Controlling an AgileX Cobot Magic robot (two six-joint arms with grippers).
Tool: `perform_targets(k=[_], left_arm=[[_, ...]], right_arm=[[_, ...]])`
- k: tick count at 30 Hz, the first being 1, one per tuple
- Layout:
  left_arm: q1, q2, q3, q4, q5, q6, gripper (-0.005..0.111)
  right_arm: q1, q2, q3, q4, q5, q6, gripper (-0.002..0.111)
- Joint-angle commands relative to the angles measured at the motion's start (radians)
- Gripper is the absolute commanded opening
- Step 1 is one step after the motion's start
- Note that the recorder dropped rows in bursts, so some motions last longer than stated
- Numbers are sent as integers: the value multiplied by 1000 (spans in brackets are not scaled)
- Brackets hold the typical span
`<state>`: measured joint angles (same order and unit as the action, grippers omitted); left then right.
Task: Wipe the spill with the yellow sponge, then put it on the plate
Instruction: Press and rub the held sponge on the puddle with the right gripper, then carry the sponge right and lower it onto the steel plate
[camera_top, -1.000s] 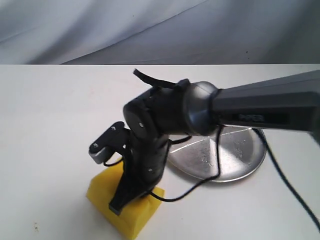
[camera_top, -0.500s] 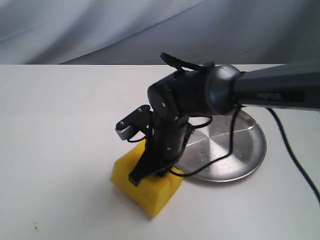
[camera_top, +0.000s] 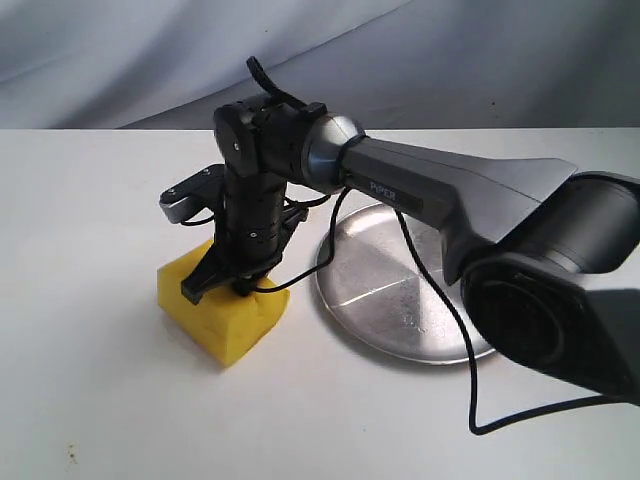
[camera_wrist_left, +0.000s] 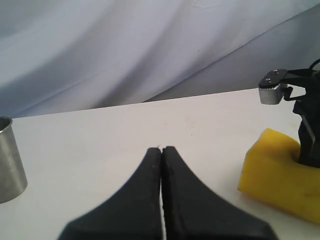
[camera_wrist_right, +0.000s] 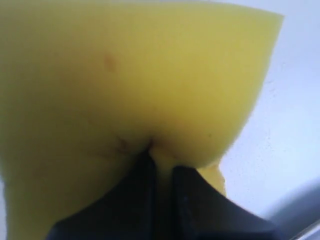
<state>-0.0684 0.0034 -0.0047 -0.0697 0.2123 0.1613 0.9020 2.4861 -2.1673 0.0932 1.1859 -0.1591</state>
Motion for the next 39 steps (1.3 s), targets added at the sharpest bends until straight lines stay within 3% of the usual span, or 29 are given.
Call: perform_targets(k=[1,15,23,29,39], left_arm=[[-1,-3,5,1,-7,-2,0],[-1,-3,5,1,-7,-2,0],[-1,-3,5,1,-7,-2,0],[-1,-3,5,1,-7,-2,0],[-1,-3,5,1,-7,-2,0]], right_arm=[[31,-9,74,19,21,-17,0],[66,-459,786,-12,-196,-43,0],[54,-767,914,-213,-279,111,0],[-66,-897,914,-383,-369,244,0],[-365,-840,914,-289,-474,246,0]])
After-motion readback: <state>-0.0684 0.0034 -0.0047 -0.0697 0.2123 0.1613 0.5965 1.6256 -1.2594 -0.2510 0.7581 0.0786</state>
